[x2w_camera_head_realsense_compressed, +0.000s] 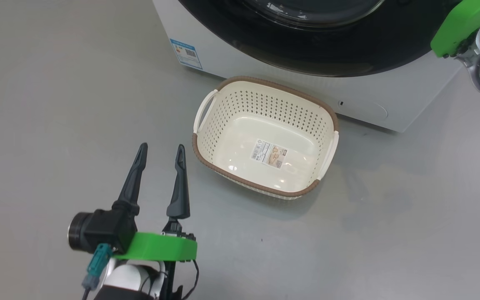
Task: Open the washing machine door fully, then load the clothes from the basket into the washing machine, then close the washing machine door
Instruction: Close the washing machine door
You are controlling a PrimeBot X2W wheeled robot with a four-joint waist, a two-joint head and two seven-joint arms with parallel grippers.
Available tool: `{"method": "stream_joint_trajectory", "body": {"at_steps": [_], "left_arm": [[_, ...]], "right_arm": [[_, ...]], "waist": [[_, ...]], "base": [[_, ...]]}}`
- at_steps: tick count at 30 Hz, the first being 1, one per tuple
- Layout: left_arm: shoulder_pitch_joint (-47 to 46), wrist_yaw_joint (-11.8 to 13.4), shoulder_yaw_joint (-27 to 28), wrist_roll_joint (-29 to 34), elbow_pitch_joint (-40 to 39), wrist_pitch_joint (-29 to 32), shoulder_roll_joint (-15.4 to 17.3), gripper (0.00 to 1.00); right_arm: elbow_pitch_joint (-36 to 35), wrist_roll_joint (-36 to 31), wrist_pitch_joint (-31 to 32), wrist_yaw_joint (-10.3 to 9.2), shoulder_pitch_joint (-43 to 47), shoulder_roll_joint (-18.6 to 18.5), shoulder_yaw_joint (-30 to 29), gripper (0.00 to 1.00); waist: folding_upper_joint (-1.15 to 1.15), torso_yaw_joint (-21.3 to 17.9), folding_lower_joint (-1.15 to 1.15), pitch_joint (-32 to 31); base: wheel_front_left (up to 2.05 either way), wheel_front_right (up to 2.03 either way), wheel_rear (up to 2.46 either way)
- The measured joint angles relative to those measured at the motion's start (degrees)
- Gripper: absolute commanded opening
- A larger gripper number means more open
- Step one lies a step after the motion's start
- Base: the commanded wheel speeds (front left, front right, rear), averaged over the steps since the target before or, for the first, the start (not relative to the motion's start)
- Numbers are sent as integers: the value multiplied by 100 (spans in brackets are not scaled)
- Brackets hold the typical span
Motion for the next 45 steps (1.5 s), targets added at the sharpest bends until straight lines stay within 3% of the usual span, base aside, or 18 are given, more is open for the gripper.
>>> {"method": "stream_joint_trajectory", "body": {"at_steps": [10,20,25,26,28,29,30,45], "left_arm": [[-1,-105,151,90,74,0,-37,100],[3,-245,227,201,138,-1,-45,100],[28,-255,314,293,240,-1,-42,100],[36,-286,328,293,261,-1,-42,100],[74,-302,353,293,291,-1,-40,100],[102,-305,365,294,309,-1,-38,100],[131,-345,370,293,344,-1,-34,100],[434,-548,354,292,677,-1,-3,100]], "right_arm": [[-823,32,-31,-7,182,48,55,0],[-2116,83,-52,-7,1179,-11,-122,0],[-2744,-153,-52,-7,1986,-94,-569,0],[-2841,-237,-52,-7,2156,-97,-709,12],[-3031,-414,-52,-7,2490,-92,-969,59],[-3116,-490,-52,-8,2655,-87,-1081,90],[-3197,-578,-52,-8,2821,-73,-1187,100],[-3951,-1507,-52,-8,4917,354,-2458,100]], "waist": [[0,-165,0,-89],[0,-469,0,-289],[0,-656,0,-450],[0,-692,0,-486],[0,-768,0,-563],[0,-805,0,-605],[0,-845,0,-647],[0,-1425,0,-1276]], "base": [[0,0,0],[0,0,0],[0,0,0],[0,0,0],[0,0,0],[0,0,0],[0,0,0],[0,0,0]]}}
